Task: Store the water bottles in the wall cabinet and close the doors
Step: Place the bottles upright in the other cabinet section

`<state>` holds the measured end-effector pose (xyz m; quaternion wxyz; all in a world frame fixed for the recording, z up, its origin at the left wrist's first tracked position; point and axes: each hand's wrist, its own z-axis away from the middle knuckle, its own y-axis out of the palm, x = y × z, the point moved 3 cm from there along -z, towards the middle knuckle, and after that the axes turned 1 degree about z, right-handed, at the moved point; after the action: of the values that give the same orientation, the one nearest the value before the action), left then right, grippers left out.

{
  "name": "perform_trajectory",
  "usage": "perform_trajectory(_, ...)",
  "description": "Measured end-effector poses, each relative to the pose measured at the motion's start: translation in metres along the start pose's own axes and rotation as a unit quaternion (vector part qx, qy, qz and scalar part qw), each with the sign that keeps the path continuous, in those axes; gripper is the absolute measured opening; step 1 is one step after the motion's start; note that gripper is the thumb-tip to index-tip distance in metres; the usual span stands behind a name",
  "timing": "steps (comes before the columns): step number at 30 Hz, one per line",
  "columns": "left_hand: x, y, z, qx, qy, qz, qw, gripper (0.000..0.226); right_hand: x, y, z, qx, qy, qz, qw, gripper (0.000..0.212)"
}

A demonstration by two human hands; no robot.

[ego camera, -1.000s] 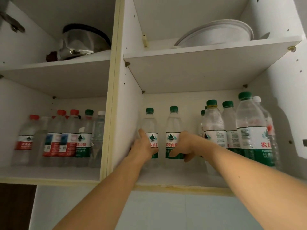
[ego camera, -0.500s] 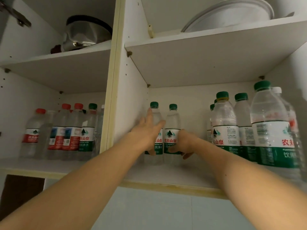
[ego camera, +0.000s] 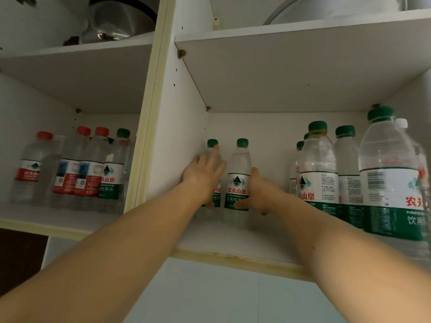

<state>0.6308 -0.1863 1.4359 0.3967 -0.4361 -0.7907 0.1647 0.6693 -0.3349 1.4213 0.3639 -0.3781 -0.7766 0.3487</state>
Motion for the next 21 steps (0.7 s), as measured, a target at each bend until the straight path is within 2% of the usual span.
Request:
perform_trajectory(2, -0.001, 0.005, -0.002, 0.013, -0.018, -0.053, 0.998, 0.131, -0.001, 0.001, 0.000, 0.001, -0.010, 0.008, 1.000, 0.125)
perform_trajectory(5, -0.003, 0.010, -0.004, 0.042, -0.033, -0.110, 0.992, 0.135, -0.001, 0.001, 0.002, -0.008, -0.041, 0.043, 0.998, 0.137)
perform_trajectory(9, -0.003, 0.015, -0.009, 0.043, -0.060, -0.150, 0.986, 0.141, 0.004, -0.002, 0.003, -0.029, -0.075, 0.096, 0.992, 0.141)
perform_trajectory(21, -0.001, 0.019, -0.011, 0.046, -0.093, -0.210, 0.972, 0.133, 0.009, 0.002, -0.014, -0.037, -0.064, 0.239, 0.968, 0.144)
